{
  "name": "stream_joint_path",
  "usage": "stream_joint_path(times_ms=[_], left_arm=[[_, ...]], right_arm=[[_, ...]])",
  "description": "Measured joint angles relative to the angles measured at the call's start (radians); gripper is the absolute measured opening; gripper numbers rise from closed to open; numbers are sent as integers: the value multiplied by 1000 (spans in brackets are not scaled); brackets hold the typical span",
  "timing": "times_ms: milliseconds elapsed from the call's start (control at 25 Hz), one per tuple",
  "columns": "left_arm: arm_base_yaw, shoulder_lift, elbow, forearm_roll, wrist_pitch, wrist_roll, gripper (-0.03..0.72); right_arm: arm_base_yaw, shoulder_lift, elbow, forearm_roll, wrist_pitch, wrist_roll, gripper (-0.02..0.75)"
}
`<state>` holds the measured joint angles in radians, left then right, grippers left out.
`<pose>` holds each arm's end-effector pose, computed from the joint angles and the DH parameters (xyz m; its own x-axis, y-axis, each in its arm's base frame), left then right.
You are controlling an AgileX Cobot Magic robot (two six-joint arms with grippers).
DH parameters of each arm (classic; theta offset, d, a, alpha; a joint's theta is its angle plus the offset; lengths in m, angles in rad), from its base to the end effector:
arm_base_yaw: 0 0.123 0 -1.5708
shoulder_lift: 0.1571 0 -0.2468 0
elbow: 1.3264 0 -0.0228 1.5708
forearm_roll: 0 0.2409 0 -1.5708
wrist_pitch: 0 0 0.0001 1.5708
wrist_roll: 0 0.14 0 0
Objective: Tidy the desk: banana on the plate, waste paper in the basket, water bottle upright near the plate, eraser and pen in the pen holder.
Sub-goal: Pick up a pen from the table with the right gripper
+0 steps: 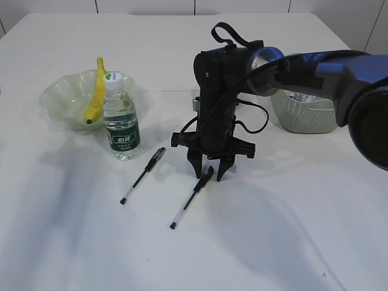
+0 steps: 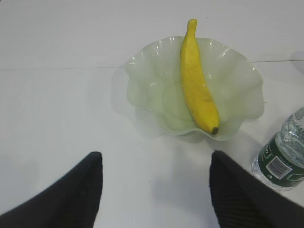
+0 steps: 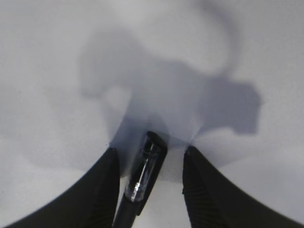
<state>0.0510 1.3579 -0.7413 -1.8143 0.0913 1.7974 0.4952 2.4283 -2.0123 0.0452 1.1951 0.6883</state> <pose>0.3278 0.0042 0.1997 -0.4855 -0.0426 -0.8732 0.0178 0.9981 -0.0586 0.3945 0.2197 0.0574 -0.9782 0.2075 -0.0088 0.2065 0.9764 0.0626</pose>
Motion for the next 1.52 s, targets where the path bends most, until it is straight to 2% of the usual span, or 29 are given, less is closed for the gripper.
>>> stream_joint_path(times_ms=[680,960,1520], left_arm=[[0,0,0,0,0,0,496],[0,0,0,0,0,0,496],[0,0,0,0,0,0,496]], right_arm=[[0,0,0,78,-4,52,333],[0,2,0,85,-4,55,228],[1,8,-4,41,16,56,199]])
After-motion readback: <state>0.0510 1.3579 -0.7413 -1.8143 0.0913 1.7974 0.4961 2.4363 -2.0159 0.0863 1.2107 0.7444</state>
